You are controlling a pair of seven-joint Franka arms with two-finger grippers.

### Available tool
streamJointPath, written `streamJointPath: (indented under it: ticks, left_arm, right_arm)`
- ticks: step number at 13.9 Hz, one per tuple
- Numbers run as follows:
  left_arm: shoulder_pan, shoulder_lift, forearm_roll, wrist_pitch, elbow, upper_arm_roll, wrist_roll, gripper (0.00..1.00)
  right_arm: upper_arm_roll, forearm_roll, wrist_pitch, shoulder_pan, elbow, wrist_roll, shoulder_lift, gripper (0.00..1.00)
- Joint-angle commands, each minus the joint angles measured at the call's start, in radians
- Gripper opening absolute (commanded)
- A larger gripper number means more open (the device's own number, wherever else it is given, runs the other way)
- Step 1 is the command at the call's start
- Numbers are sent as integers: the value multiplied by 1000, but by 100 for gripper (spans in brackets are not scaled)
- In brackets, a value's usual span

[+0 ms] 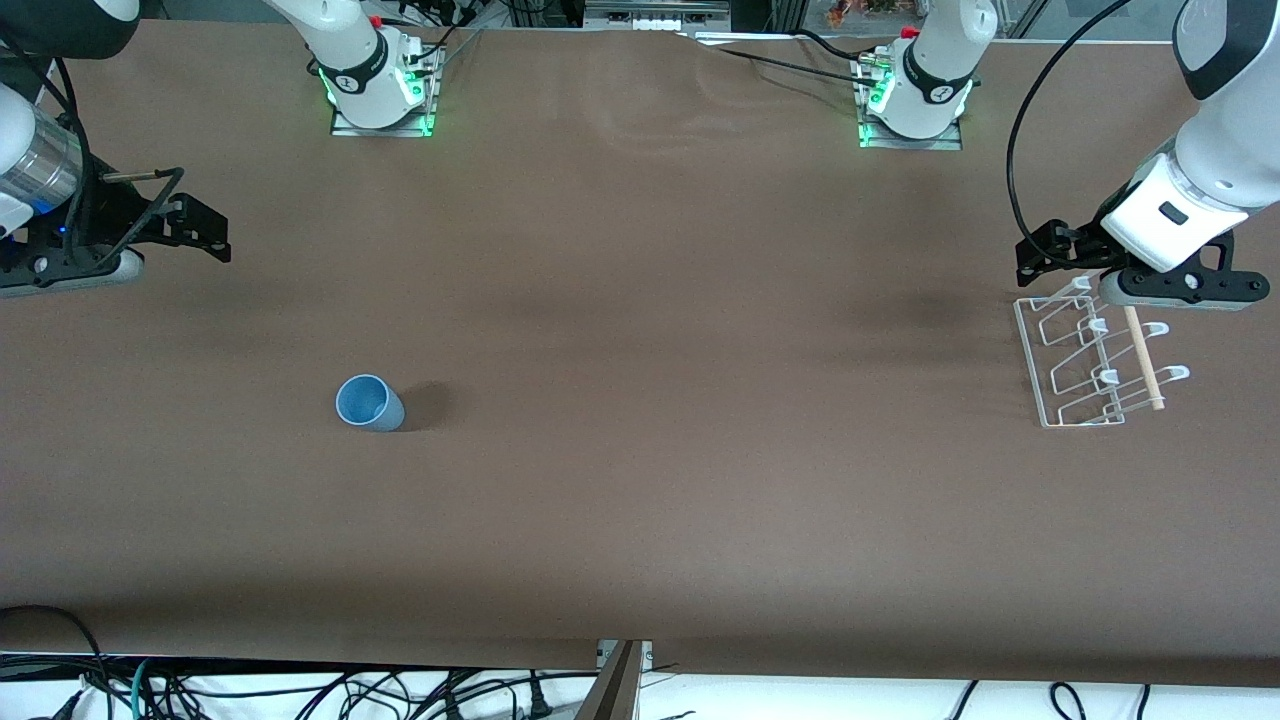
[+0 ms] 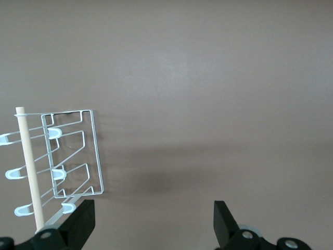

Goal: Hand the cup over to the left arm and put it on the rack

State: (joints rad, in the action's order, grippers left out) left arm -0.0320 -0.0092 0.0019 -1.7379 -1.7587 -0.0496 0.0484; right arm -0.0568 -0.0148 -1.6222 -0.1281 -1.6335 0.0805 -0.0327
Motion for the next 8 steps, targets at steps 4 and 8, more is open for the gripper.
streamJointPath:
  ticks: [4,8]
  left_arm:
    - [-6,-22,21,14,-10,-3,8,100]
    - [-6,-22,21,15,-10,-1,8,100]
  right_arm:
    - [6,-13,-4,10,0,8,5,99]
    - [8,-11,-5,10,0,4,5,99]
